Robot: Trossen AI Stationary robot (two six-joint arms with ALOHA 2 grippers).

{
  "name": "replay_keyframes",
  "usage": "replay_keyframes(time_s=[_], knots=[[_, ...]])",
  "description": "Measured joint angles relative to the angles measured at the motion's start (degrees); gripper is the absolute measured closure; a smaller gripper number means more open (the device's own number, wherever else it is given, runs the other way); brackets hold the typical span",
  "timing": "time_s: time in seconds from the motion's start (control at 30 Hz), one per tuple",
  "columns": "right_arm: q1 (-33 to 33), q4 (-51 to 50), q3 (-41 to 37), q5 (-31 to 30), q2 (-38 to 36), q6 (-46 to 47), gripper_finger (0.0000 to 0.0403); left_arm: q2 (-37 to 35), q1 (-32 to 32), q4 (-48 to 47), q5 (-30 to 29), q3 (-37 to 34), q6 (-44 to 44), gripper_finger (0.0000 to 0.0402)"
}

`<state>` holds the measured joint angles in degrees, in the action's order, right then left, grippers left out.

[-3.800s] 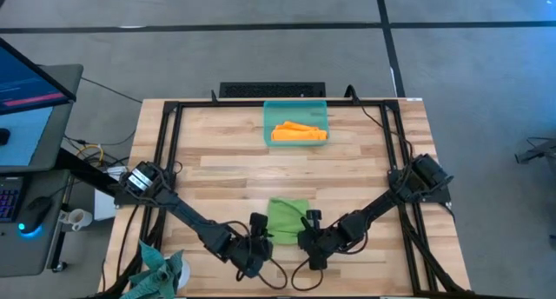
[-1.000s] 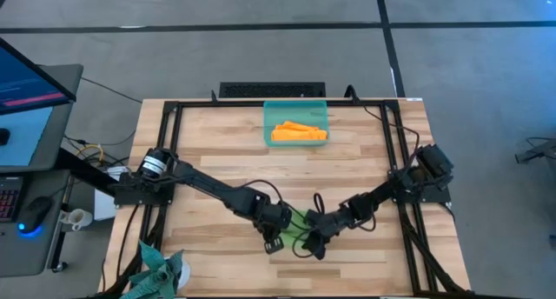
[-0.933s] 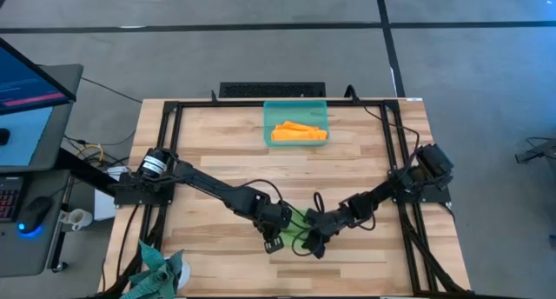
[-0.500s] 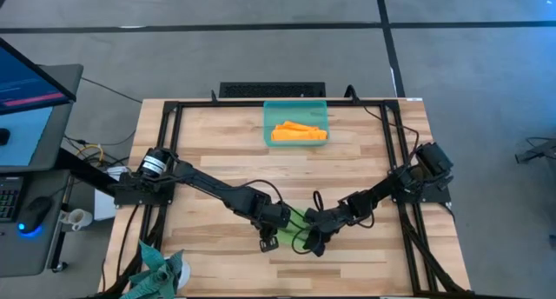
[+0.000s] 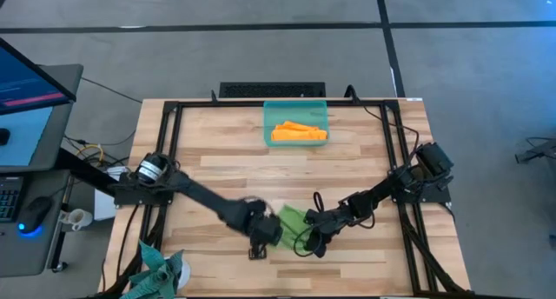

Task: Roll microfiber towels into tight, uniform cylinder then place into a basket
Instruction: Roll the green microfiber towel

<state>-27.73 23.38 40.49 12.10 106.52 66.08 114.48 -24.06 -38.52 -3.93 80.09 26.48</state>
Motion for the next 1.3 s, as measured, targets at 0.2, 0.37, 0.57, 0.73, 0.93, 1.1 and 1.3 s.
replay_keyframes(time_s=[0.2, 0.37, 0.57, 0.73, 0.93, 1.1, 1.3], knots=[[0.03, 0.0, 0.0, 0.07, 0.0, 0.02, 0.0378, 0.0, -7.1, 9.3, -6.54, 0.02, -2.88, 0.0306], [0.07, 0.0, 0.0, 0.07, 0.0, -0.02, 0.0385, -0.04, -7.74, 19.73, -5.75, 0.11, -8.17, 0.0316], [0.04, 0.0, 0.0, 0.04, 0.0, -0.03, 0.0377, -0.15, -3.47, 20.91, -3.91, -1.77, -9.93, 0.0331], [0.0, 0.6, -0.13, 0.08, 0.0, -0.37, 0.0384, -0.11, -0.01, 27.15, 3.69, -7.81, -8.96, 0.0343], [0.07, 0.83, -0.17, 1.27, 0.0, -0.42, 0.0378, -0.11, 1.81, 29.69, -0.84, -10.19, -7.38, 0.0352], [0.07, 0.92, -0.17, 1.39, 0.0, -0.52, 0.0385, -0.11, 1.77, 31.25, -0.83, -10.25, -6.17, 0.0353], [0.07, 0.97, -0.17, 2.36, 0.0, -0.5, 0.038, -0.11, 0.21, 32.95, -0.03, -9.27, -6.66, 0.0353]])
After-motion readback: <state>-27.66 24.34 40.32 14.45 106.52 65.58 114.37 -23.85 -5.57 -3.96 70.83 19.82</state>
